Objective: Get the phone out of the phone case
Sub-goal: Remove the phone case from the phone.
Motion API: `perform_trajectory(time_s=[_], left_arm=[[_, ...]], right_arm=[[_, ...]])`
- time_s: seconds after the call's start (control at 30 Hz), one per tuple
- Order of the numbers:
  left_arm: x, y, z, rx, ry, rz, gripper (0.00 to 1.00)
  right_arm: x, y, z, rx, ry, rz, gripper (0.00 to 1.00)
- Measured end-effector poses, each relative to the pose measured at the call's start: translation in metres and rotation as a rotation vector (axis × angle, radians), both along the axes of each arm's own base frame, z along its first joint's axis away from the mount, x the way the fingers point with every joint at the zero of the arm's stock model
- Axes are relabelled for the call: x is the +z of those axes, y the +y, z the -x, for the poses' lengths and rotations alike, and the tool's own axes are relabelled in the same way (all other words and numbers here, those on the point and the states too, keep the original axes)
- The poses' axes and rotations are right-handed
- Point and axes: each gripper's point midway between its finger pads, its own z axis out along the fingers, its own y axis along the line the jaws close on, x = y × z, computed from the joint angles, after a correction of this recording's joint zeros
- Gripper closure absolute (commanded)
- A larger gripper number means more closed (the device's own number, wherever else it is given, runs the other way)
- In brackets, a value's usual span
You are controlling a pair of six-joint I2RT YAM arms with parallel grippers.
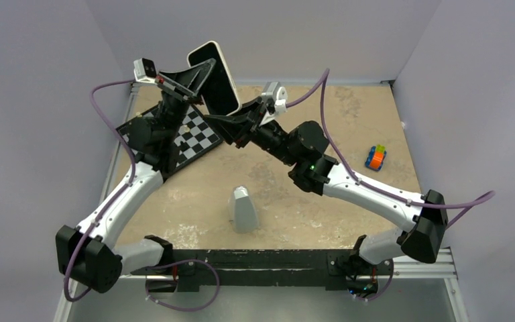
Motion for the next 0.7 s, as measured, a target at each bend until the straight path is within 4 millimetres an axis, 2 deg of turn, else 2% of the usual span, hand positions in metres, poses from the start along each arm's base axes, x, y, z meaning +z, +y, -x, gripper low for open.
perform_trajectory(time_s=[0.2, 0.37, 0.5, 0.67, 0.7], left_arm=[[-0.012, 0.016, 0.007, 0.041, 0.145, -0.018, 1.00], [-0.032, 0.015, -0.009, 0.046, 0.270, -0.028, 1.00], [-0.045, 0.016, -0.020, 0.063, 0.340, -0.035, 1.00], [-0.051, 0.016, -0.024, 0.074, 0.359, -0.050, 1.00], [-0.052, 0.011, -0.020, 0.046, 0.354, -0.066, 1.00]], right_arm=[[-0.001, 0.015, 0.009, -0.049, -0.100, -0.010, 1.00], [-0.012, 0.013, -0.005, -0.194, -0.253, 0.015, 1.00], [-0.024, 0.011, -0.016, -0.294, -0.372, 0.098, 1.00], [-0.036, 0.011, -0.024, -0.364, -0.473, 0.209, 1.00], [-0.042, 0.007, -0.033, -0.402, -0.472, 0.247, 1.00]])
